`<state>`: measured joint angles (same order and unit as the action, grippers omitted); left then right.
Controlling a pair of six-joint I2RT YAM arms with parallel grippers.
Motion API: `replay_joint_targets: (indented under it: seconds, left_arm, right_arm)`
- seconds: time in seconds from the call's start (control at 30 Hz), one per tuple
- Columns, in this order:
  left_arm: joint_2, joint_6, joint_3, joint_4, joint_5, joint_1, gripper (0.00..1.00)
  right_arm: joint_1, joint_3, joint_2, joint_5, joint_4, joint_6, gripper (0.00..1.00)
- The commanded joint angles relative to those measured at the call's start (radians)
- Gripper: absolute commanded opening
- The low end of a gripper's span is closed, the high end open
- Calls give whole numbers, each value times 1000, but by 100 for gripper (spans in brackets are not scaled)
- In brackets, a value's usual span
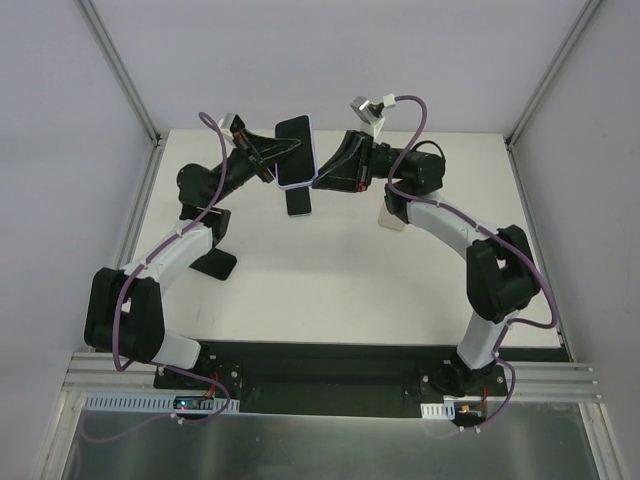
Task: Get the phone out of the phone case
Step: Remove the phone case from the phone.
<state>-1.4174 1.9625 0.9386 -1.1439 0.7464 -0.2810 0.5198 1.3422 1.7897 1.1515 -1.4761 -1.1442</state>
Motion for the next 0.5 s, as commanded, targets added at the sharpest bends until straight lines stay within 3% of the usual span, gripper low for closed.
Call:
replay_joint_targets:
  seconds: [0.0,0.47]
  left_arm:
    - [107,355,37,-519,191,-99,0]
    - [103,323,51,-511,197,-112,0]
  right_arm:
    - [-61,-31,109,-205,62,175,1]
    - [-69,-66,117,-317,298,259,1]
